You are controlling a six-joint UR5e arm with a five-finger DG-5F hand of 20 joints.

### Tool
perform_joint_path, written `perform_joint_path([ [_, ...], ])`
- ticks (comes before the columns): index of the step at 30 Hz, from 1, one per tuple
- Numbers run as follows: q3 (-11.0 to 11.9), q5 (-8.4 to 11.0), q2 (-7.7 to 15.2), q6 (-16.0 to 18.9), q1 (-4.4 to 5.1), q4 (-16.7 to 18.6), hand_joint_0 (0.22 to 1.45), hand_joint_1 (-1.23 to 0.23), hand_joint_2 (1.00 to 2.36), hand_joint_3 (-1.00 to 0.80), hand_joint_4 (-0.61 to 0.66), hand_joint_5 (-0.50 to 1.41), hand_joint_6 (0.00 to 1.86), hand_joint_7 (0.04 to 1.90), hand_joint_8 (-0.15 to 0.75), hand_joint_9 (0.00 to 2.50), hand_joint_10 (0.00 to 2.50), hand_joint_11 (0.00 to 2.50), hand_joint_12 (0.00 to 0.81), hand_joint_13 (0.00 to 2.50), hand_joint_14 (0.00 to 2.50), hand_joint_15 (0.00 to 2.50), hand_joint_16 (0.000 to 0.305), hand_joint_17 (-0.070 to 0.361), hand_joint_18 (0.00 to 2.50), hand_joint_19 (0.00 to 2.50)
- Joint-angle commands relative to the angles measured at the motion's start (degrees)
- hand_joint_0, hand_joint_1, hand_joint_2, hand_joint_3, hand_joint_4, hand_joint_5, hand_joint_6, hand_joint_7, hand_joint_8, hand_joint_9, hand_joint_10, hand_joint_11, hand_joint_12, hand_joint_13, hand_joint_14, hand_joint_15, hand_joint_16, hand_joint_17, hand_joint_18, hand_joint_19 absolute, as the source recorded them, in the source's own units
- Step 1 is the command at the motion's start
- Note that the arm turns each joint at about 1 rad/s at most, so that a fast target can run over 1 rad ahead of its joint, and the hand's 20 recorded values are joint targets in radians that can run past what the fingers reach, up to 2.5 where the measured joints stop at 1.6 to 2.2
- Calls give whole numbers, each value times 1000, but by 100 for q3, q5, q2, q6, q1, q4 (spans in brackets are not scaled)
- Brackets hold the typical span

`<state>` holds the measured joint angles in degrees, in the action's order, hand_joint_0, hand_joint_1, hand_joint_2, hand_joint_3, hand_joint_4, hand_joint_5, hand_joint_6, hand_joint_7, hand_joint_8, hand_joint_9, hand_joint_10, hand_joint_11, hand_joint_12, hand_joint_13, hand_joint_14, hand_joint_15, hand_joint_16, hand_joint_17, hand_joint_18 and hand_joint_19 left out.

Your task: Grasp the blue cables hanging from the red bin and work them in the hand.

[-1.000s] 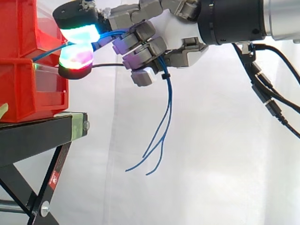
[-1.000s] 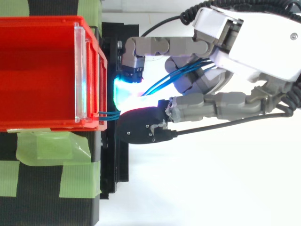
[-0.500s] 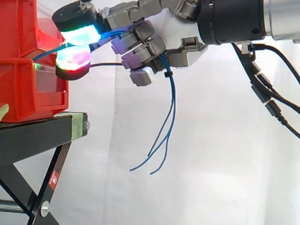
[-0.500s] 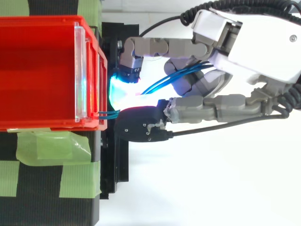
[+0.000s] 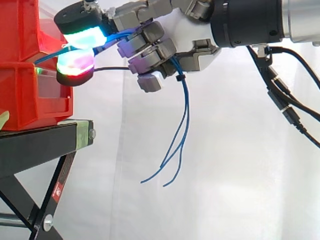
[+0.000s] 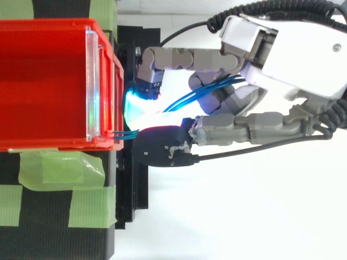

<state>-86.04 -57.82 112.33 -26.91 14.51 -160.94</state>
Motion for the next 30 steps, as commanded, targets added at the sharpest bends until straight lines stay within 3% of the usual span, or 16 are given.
perform_joint_path([
  [1, 0, -36, -1, 2, -1, -8, 1115, -575, 1477, 532, 289, 392, 10, 1253, 277, 1053, 2500, 2500, 411, 1278, 2500, 1824, 41, 93, 1341, 1126],
  [8, 9, -71, -62, 2, 17, -34, 1156, -614, 1458, 573, 242, 401, 9, 1266, 277, 1053, 2500, 2500, 411, 1278, 2500, 1824, 41, 93, 1341, 1126],
  [9, 9, -71, -97, 2, 17, -43, 1092, -603, 1639, 473, 241, 404, 9, 1268, 277, 1053, 2500, 2500, 411, 1278, 2500, 1824, 41, 93, 1341, 1126],
  [11, 9, -71, -141, 2, 26, -78, 1067, -612, 1730, 421, 236, 419, 8, 1280, 277, 1053, 2500, 2500, 411, 1278, 2500, 1824, 41, 93, 1341, 1126],
  [26, 9, -71, -300, 28, 43, -465, 1140, -646, 1576, 454, 218, 450, 8, 1307, 277, 1053, 2500, 2500, 411, 1278, 2500, 1824, 41, 93, 1341, 1126],
  [30, 9, -71, -291, 37, 43, -623, 1107, -645, 1604, 404, 224, 448, 7, 1316, 277, 1053, 2500, 2500, 411, 1278, 2500, 1824, 41, 93, 1341, 1126],
])
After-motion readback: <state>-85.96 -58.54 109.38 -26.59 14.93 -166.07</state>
